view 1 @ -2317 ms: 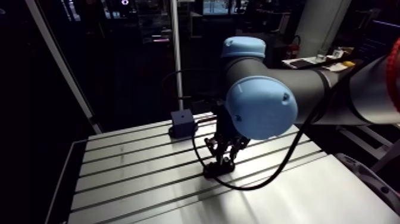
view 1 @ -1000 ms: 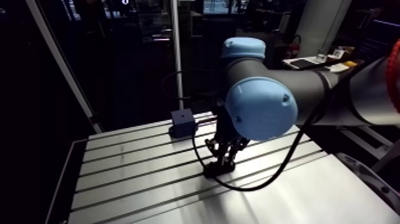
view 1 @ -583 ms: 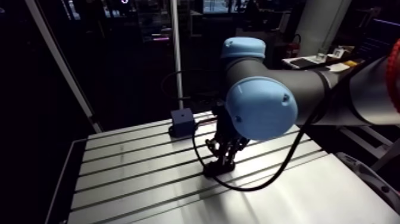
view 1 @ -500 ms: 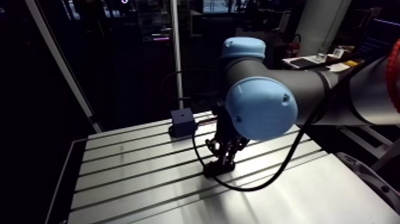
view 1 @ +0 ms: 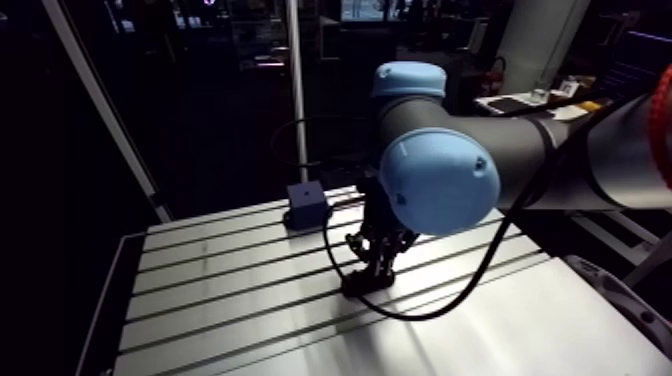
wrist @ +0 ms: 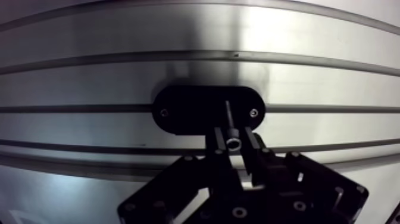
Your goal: Pick up the M10 bolt and insert it into the hole until fully seated.
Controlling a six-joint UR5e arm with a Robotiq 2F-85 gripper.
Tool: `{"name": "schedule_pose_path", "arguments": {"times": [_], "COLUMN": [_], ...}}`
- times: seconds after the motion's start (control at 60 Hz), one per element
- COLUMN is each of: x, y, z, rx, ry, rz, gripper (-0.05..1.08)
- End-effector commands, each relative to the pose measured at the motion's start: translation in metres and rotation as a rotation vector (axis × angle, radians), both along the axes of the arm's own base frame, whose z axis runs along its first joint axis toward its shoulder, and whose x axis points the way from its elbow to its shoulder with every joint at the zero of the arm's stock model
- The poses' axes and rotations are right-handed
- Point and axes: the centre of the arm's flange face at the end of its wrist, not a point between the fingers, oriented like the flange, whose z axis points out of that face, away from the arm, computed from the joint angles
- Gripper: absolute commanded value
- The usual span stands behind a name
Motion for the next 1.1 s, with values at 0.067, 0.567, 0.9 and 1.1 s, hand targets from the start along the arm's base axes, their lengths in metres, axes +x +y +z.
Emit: {"name": "schedule_pose_path", "arguments": {"times": [0.067, 0.567, 0.9, 1.1], "x": [0.0, -0.016, -0.035, -0.055], "y": [0.0, 0.001, 0.006, 0.008], "z": [0.0, 0.032, 0.071, 0.11], "rx": [0.0, -0.006, -0.006, 0.006], "ry": [0.0, 0.058, 0.073, 0.095], "rz": [-0.001, 0.003, 0.003, -0.002], "gripper": [0.79, 0.87, 0.99, 1.07]}}
